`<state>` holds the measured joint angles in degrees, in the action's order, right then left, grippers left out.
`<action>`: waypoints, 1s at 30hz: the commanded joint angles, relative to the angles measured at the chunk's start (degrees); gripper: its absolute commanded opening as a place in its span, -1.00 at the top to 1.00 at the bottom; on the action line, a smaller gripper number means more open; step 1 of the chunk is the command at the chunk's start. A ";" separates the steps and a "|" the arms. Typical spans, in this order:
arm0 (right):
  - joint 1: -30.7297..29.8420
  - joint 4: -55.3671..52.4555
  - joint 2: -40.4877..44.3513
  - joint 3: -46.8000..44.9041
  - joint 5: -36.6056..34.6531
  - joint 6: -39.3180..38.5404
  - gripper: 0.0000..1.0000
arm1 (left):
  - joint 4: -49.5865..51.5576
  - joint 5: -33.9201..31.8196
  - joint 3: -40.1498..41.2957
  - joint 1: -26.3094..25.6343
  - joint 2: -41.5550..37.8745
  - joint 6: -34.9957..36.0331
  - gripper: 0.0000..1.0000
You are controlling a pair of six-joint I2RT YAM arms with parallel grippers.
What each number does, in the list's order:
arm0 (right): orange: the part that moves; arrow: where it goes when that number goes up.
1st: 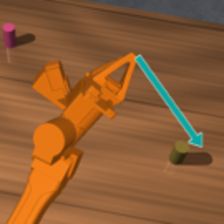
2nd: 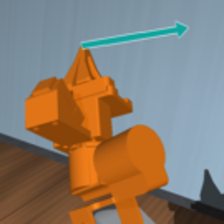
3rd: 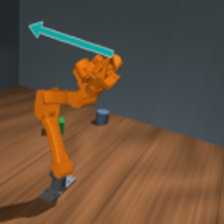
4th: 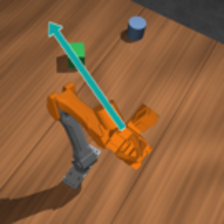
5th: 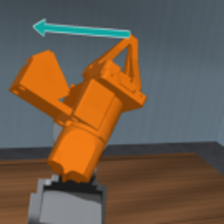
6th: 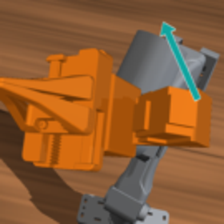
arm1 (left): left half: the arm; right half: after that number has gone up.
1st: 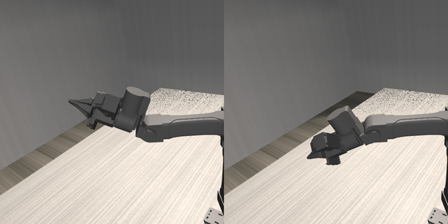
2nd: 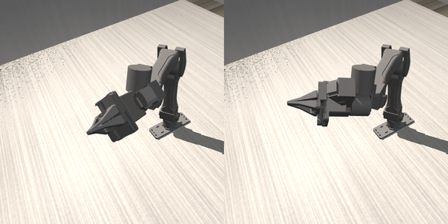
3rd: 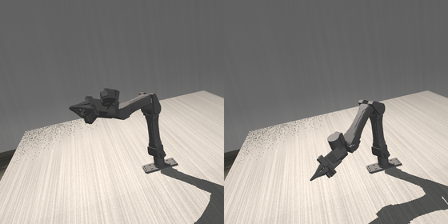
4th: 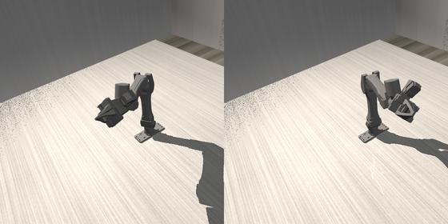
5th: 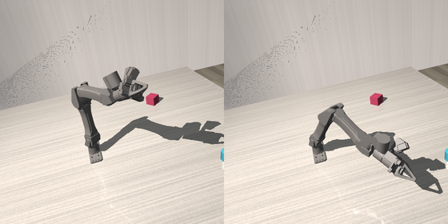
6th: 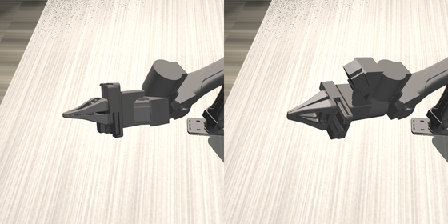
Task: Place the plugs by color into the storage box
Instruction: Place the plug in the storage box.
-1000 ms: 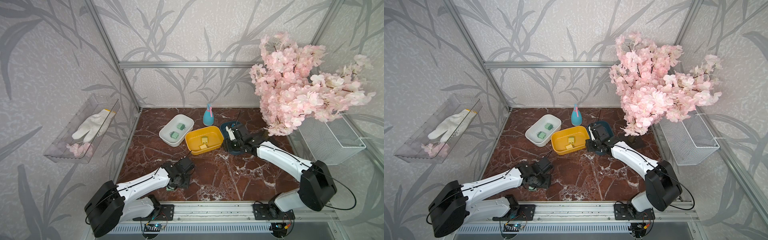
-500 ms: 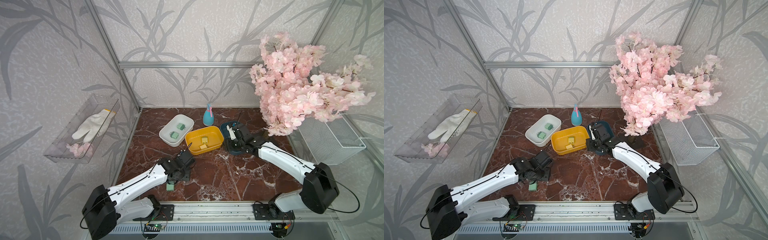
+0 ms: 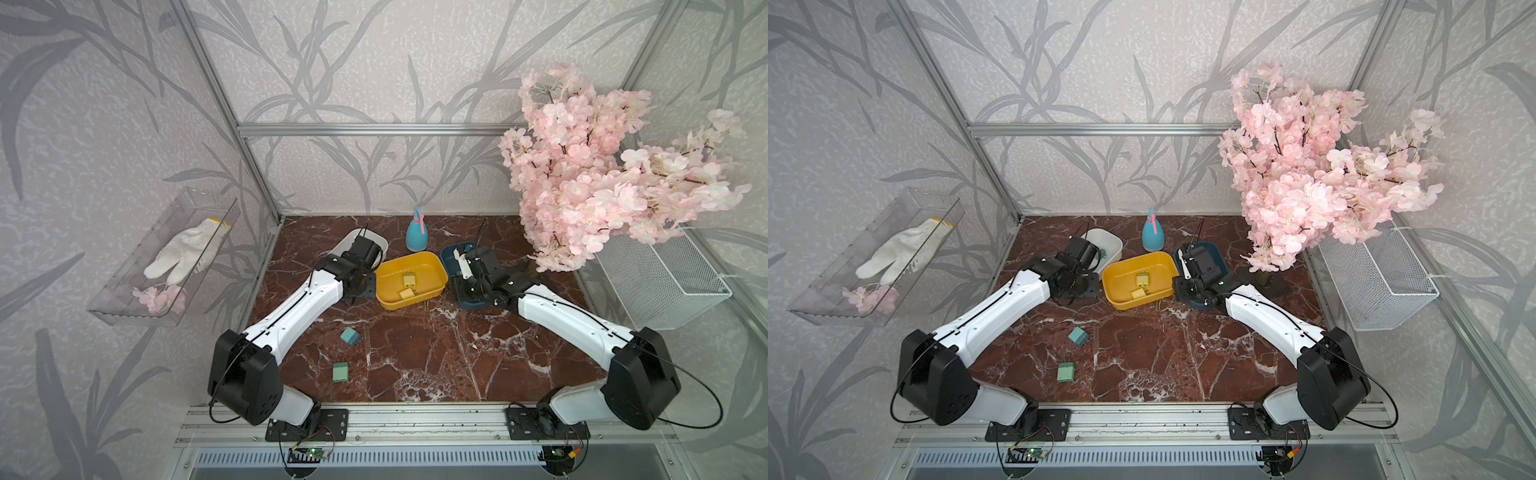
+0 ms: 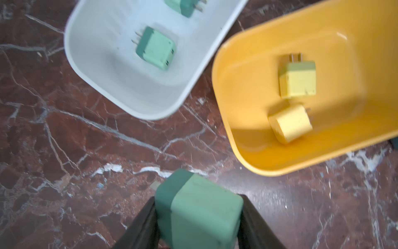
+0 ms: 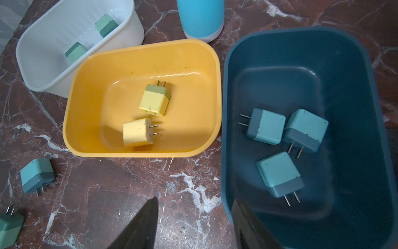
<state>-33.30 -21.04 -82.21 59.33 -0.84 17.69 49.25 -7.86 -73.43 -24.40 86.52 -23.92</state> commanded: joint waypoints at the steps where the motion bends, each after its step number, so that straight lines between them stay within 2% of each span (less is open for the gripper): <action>1: -0.25 0.38 -0.57 -0.44 -0.29 -0.55 -0.19 | -1.85 -0.49 -6.36 3.59 5.18 4.90 0.01; 9: -0.27 0.17 -1.41 0.52 -0.38 -1.29 -0.19 | -2.30 0.37 -19.46 10.84 19.00 7.03 0.02; 16: -0.27 0.20 -2.07 1.23 0.34 -1.17 -0.19 | -1.98 0.07 -28.93 12.84 28.36 7.46 0.01; 25: -0.21 0.22 -2.03 1.20 1.29 -0.83 -0.19 | -1.56 0.21 -33.77 14.89 37.54 8.67 -0.01; 30: -0.28 -0.32 -2.57 1.60 1.75 -0.83 -0.19 | -1.49 0.15 -34.81 15.61 39.97 8.45 -0.02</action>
<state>-33.32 -21.04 -84.07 59.40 0.25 16.88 46.57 -7.42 -106.13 -9.30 125.99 -16.12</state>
